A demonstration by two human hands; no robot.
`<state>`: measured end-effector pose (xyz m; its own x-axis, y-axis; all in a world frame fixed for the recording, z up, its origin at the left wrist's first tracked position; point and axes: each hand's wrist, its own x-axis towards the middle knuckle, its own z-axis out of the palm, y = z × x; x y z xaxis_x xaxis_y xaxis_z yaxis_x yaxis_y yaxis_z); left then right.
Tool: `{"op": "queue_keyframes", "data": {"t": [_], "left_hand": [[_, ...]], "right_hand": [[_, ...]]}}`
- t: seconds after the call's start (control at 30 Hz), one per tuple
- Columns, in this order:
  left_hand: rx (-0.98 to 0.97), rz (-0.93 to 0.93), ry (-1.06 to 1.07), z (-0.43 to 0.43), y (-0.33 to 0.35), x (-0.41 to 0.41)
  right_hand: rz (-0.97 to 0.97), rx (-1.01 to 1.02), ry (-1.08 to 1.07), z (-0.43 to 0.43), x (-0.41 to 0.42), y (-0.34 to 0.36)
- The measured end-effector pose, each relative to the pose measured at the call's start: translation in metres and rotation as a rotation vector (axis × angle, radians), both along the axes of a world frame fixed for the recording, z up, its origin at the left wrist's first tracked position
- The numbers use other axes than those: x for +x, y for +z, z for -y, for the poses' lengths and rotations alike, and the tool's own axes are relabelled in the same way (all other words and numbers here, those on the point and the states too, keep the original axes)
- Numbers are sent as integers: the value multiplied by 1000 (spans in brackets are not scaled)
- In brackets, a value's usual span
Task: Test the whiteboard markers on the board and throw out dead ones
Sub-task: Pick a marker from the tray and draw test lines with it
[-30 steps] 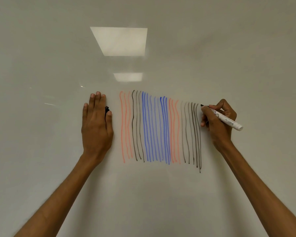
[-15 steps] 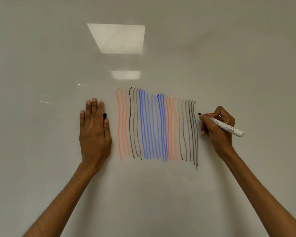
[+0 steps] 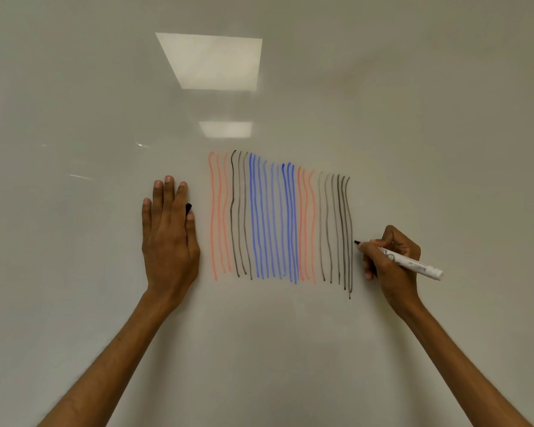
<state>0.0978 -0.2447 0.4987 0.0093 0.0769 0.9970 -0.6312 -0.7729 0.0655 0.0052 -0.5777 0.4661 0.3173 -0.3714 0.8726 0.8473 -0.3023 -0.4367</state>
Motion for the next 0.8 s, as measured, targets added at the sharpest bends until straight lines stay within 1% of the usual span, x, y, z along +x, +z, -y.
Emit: {"op": "queue_keyframes", "data": {"t": [0.27, 0.63, 0.73, 0.8], "left_hand": [[5, -10, 10, 0, -2, -2], [0, -2, 15, 1, -4, -1], [0, 0, 15, 1, -4, -1], [-1, -3, 13, 1, -4, -1]], "right_hand": [[-100, -17, -7, 6, -2, -26], [-253, -146, -78, 20, -1, -57], [-297, -189, -61, 19, -6, -59], [-306, -183, -33, 16, -10, -55]]}}
